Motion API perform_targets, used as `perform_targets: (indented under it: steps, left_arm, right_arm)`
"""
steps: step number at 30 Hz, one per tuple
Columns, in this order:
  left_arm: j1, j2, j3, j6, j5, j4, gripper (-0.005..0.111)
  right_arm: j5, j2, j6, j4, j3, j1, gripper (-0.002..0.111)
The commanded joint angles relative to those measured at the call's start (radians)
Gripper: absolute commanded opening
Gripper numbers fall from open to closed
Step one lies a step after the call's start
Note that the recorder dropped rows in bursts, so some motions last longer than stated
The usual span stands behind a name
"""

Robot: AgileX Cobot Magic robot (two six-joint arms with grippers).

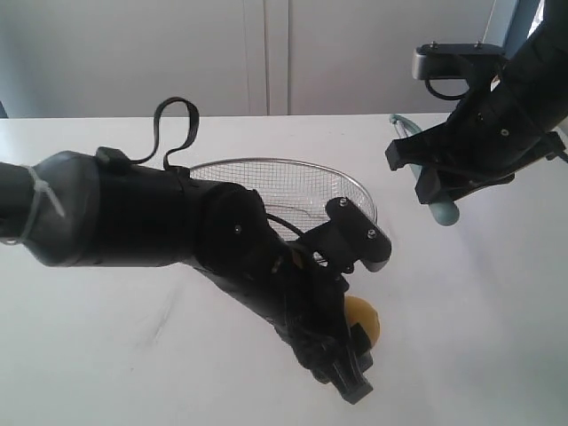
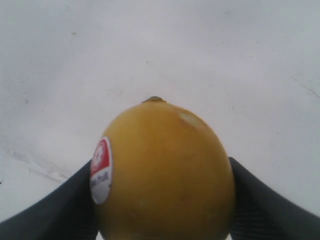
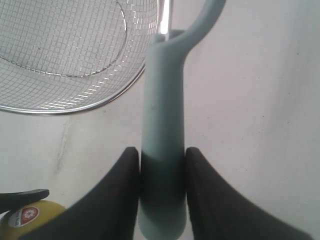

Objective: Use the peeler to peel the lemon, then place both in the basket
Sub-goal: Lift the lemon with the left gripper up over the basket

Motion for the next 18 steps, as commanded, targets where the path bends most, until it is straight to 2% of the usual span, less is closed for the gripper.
perform_targets:
  steps: [1, 8, 18]
  left_arm:
    - [-0.002, -0.066, 0.038, -0.008, 0.002, -0.01, 0.0]
    - [0.009, -0.152, 0.107, -0.019, 0.002, -0.015, 0.0]
    - [0.123, -0.288, 0.151, -0.024, 0.041, -0.019, 0.0]
  right_arm:
    - [0.001, -0.009, -0.003, -0.008, -0.009, -0.001, 0.0]
    - [0.001, -0.009, -0.003, -0.008, -0.009, -0.001, 0.0]
    - [0.001, -0.009, -0.003, -0.008, -0.009, -0.001, 0.0]
